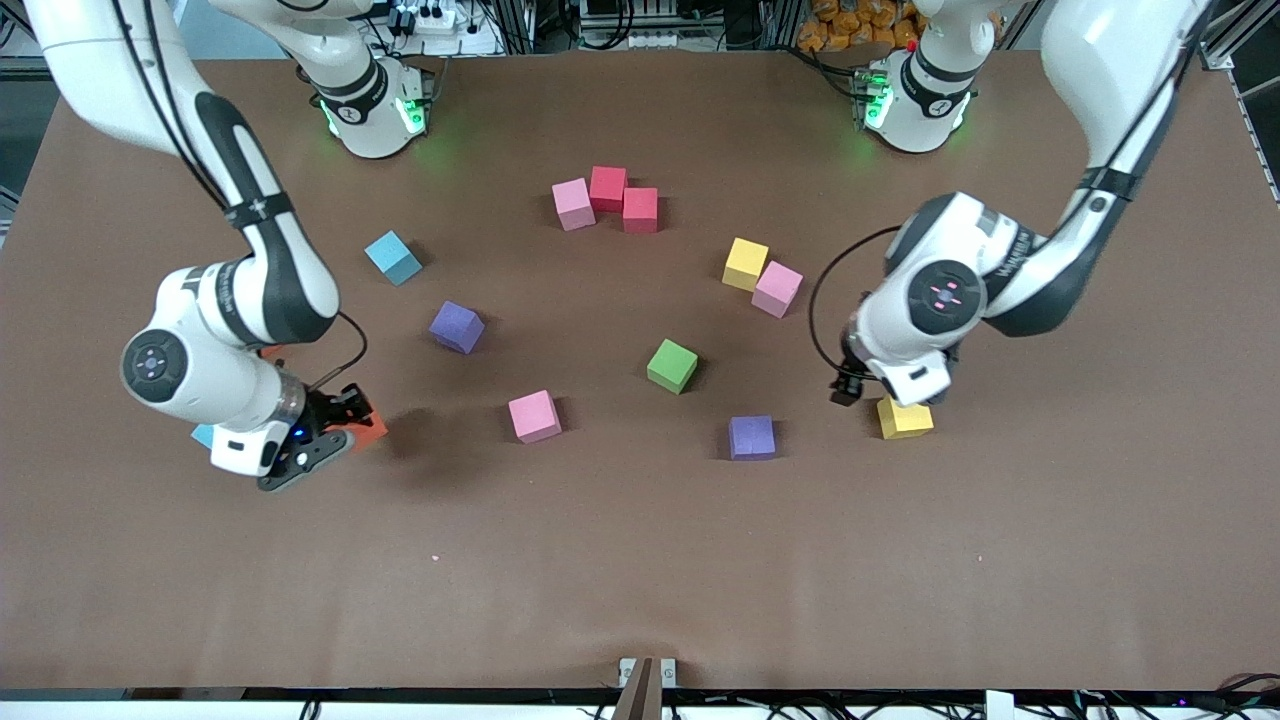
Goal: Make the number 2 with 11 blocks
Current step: 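Grasp the yellow cube with the left gripper while the right gripper carries orange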
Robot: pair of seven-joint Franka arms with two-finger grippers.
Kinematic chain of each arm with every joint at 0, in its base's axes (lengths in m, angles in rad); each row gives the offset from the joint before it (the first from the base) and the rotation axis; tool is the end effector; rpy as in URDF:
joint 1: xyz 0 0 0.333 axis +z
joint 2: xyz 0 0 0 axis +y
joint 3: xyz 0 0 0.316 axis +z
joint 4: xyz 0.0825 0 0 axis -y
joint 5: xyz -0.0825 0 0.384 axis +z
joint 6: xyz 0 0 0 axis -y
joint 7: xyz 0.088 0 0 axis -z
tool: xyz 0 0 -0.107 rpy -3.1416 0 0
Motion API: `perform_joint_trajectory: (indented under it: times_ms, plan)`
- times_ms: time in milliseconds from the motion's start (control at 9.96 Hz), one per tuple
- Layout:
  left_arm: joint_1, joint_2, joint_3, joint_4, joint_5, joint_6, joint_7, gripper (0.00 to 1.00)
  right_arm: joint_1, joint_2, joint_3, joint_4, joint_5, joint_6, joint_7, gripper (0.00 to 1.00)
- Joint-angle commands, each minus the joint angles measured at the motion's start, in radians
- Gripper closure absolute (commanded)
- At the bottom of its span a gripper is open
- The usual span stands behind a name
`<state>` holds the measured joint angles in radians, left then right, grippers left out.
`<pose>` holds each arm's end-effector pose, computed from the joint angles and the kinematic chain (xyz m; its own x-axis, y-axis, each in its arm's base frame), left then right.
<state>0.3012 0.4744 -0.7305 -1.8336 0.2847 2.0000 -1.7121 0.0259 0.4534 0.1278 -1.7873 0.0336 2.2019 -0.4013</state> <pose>0.5781 -0.2123 0.3149 0.3874 0.9204 -0.0520 0.9040 -0.3904 -0.1745 0.6419 0.0941 0.2991 0.8663 0.4995 -0.0019 0.4973 -0.8629 -0.0900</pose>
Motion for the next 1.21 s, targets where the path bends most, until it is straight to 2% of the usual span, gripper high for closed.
perform_joint_trajectory:
  times_ms: [0, 402, 703, 904, 1105]
  plan:
    - [0.05, -0.004, -0.018, -0.021, 0.049, -0.004, 0.185, 0.0, 0.037, -0.044, -0.003, -0.038, -0.014, -0.004, 0.126, 0.59]
    - [0.096, 0.064, -0.015, -0.013, 0.177, 0.045, 0.544, 0.0, 0.133, -0.047, 0.0, -0.032, -0.006, -0.004, 0.329, 0.59]
    - [0.141, 0.11, -0.015, -0.013, 0.26, 0.137, 0.687, 0.0, 0.19, -0.087, 0.004, -0.044, -0.001, -0.043, 0.491, 0.61]
    - [0.167, 0.137, -0.013, -0.018, 0.26, 0.2, 0.775, 0.0, 0.23, -0.127, 0.047, -0.148, 0.017, 0.052, 0.669, 0.64]
    - [0.161, 0.176, -0.013, -0.018, 0.275, 0.23, 0.778, 0.0, 0.328, -0.128, 0.053, -0.214, 0.019, 0.152, 0.832, 0.64]
